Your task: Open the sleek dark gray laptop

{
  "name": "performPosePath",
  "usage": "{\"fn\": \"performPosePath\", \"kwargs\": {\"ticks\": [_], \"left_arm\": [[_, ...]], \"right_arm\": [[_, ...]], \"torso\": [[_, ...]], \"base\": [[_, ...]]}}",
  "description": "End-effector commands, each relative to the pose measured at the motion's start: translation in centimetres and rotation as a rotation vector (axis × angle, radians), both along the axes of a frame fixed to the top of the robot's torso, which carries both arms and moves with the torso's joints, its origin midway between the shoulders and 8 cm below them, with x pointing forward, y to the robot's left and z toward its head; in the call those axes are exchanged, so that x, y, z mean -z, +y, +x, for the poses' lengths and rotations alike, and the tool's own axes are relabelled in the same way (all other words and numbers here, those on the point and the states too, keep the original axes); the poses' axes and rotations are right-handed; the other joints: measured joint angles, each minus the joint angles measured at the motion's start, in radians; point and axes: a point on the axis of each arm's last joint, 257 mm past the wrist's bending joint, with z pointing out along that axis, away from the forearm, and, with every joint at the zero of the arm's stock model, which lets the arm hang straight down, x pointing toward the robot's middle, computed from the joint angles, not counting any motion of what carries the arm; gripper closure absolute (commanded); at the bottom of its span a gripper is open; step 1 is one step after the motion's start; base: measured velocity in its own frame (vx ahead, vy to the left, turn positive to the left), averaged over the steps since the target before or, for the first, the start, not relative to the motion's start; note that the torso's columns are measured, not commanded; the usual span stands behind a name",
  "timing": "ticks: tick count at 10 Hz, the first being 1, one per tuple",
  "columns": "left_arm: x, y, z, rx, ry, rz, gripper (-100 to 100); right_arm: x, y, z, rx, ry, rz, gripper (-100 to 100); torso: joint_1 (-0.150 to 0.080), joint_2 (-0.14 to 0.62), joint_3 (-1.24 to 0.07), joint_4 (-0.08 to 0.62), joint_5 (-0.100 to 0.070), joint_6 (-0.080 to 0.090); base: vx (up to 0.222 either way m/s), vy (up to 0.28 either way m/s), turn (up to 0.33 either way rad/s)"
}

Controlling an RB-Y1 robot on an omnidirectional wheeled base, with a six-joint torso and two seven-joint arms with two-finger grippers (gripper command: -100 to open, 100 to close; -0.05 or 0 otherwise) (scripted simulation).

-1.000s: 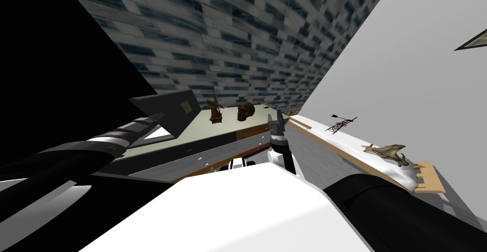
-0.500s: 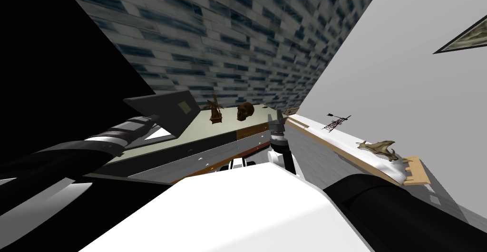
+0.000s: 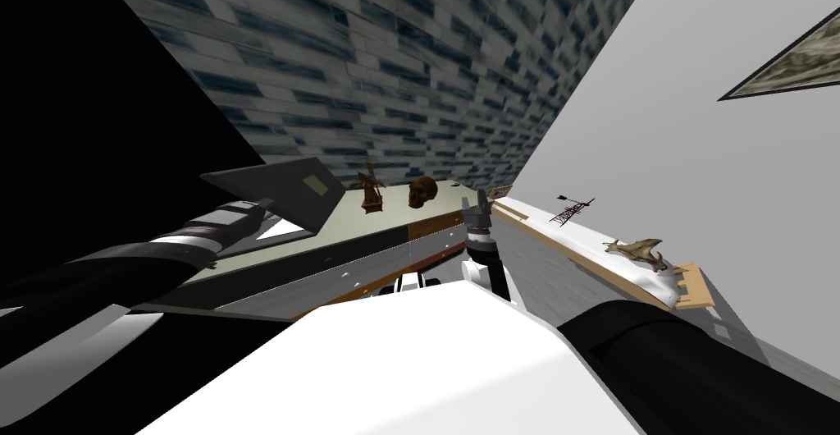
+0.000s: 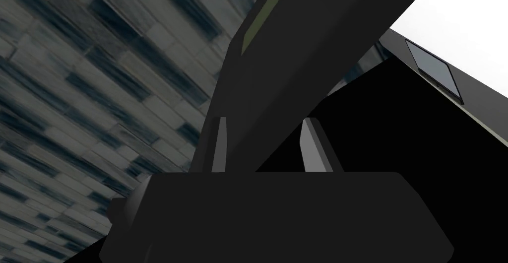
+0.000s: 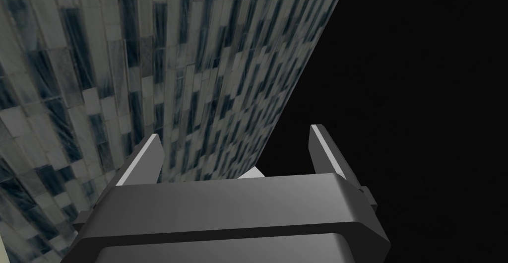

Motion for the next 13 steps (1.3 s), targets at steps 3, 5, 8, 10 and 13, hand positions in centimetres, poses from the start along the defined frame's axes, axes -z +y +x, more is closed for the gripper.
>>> {"fn": "performPosePath", "kwargs": {"ticks": [3, 5, 8, 10, 13], "left_arm": [[0.0, -0.2, 0.0, 0.004, -0.001, -0.001, 100], [0.0, -0.2, 0.0, 0.004, -0.001, -0.001, 100], [0.1, 0.4, 0.0, -0.006, -0.018, -0.078, 100], [1.0, 1.5, 0.1, -0.019, -0.048, -0.207, 100], [2.2, 2.7, 0.3, -0.031, -0.091, -0.372, 100]], "right_arm": [[0.0, 0.0, 0.0, 0.000, 0.000, 0.000, 0], [0.0, 0.0, 0.0, 0.000, 0.000, 0.000, 0], [0.0, 0.0, 0.0, 0.000, 0.000, 0.000, 0], [0.0, 0.0, 0.0, 0.000, 0.000, 0.000, 0], [0.0, 0.0, 0.0, 0.000, 0.000, 0.000, 0]], "torso": [[0.003, 0.004, 0.002, 0.002, 0.000, -0.002], [0.003, 0.005, 0.003, 0.002, 0.000, -0.002], [0.010, 0.010, 0.006, 0.005, 0.002, -0.005], [0.002, 0.004, 0.003, 0.002, 0.000, -0.003], [0.006, 0.002, 0.001, 0.001, 0.002, -0.002]], "base": [[0.001, -0.002, 0.005], [-0.005, 0.007, -0.019], [-0.050, 0.086, 0.025], [-0.041, 0.064, -0.032], [-0.059, 0.064, -0.028]]}}
